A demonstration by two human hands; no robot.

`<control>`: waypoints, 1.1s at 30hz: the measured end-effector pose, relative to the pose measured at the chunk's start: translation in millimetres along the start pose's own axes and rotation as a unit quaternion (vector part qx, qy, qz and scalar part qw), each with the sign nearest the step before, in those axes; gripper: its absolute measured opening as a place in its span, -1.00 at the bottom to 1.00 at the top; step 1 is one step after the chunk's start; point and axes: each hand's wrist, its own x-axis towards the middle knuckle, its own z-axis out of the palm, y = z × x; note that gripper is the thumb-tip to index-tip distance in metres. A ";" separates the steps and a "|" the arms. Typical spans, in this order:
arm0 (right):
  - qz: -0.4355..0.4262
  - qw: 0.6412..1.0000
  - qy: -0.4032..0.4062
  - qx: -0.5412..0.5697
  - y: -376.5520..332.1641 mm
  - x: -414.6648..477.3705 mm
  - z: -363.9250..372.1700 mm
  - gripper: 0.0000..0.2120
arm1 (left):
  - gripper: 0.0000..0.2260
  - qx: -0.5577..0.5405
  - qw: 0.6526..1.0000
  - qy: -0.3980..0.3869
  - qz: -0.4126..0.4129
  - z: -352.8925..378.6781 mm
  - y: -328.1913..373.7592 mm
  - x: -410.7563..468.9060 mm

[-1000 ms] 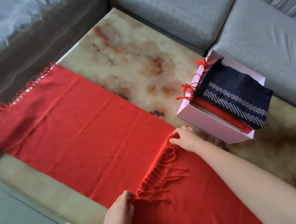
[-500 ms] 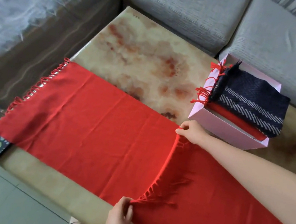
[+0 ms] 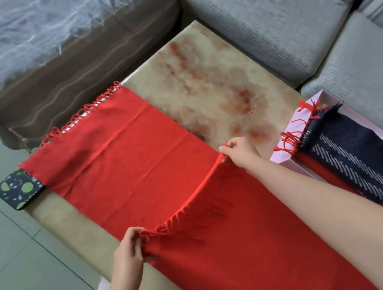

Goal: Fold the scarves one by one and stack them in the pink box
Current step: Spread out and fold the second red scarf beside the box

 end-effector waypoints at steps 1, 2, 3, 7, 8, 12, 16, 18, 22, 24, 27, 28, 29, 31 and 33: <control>-0.001 1.000 -0.001 0.001 -8.7 2.7 3.8 -0.76 | -0.78 0.002 1.000 0.002 0.007 -7.5 1.1 6.9; -0.003 1.000 -0.002 0.003 -17.4 4.7 7.4 -0.77 | -0.78 0.002 1.000 0.005 0.011 -14.9 2.5 13.3; -0.003 1.000 -0.003 0.010 -25.5 7.1 11.3 -0.78 | -0.79 0.000 1.000 0.009 0.013 -22.4 3.9 19.2; -0.015 0.999 -0.016 0.049 -58.2 15.4 25.7 -0.79 | -0.81 -0.019 0.999 0.034 0.015 -49.9 8.2 40.2; -0.016 0.998 -0.022 0.052 -68.3 18.7 30.9 -0.79 | -0.81 -0.028 0.999 0.039 0.012 -58.2 8.7 46.2; -0.013 0.995 -0.035 0.087 -99.2 28.1 46.4 -0.74 | -0.76 -0.038 0.997 0.062 0.026 -81.3 14.1 67.1; -0.039 0.995 -0.040 0.077 -133.3 37.6 63.9 -0.71 | -0.76 -0.032 0.995 0.090 0.032 -105.4 20.1 91.9; -0.045 0.996 -0.039 0.073 -148.4 43.6 72.8 -0.70 | -0.81 -0.028 0.994 0.102 0.033 -118.0 22.6 102.6; -0.045 0.994 -0.047 0.083 -174.7 56.4 91.0 -0.70 | -0.82 -0.037 0.991 0.123 0.039 -138.5 28.4 119.8; -0.044 0.994 -0.049 0.089 -187.2 61.4 98.5 -0.70 | -0.82 -0.046 0.990 0.130 0.038 -147.6 32.7 127.9; -0.042 0.993 -0.042 0.101 -204.3 68.4 108.9 -0.71 | -0.82 -0.053 0.986 0.150 0.046 -161.2 39.3 140.8; -0.040 0.993 -0.038 0.106 -209.9 70.8 112.1 -0.72 | -0.82 -0.054 0.985 0.156 0.049 -165.2 41.8 145.0; -0.038 0.992 -0.037 0.111 -215.5 72.8 114.7 -0.73 | -0.81 -0.055 0.984 0.160 0.051 -168.9 43.7 149.2; -0.034 0.992 -0.037 0.120 -225.7 77.8 120.9 -0.74 | -0.80 -0.059 0.984 0.163 0.051 -176.3 46.8 158.1; -0.031 0.991 -0.034 0.125 -234.6 82.5 127.3 -0.76 | -0.79 -0.062 0.983 0.163 0.049 -182.9 48.6 166.4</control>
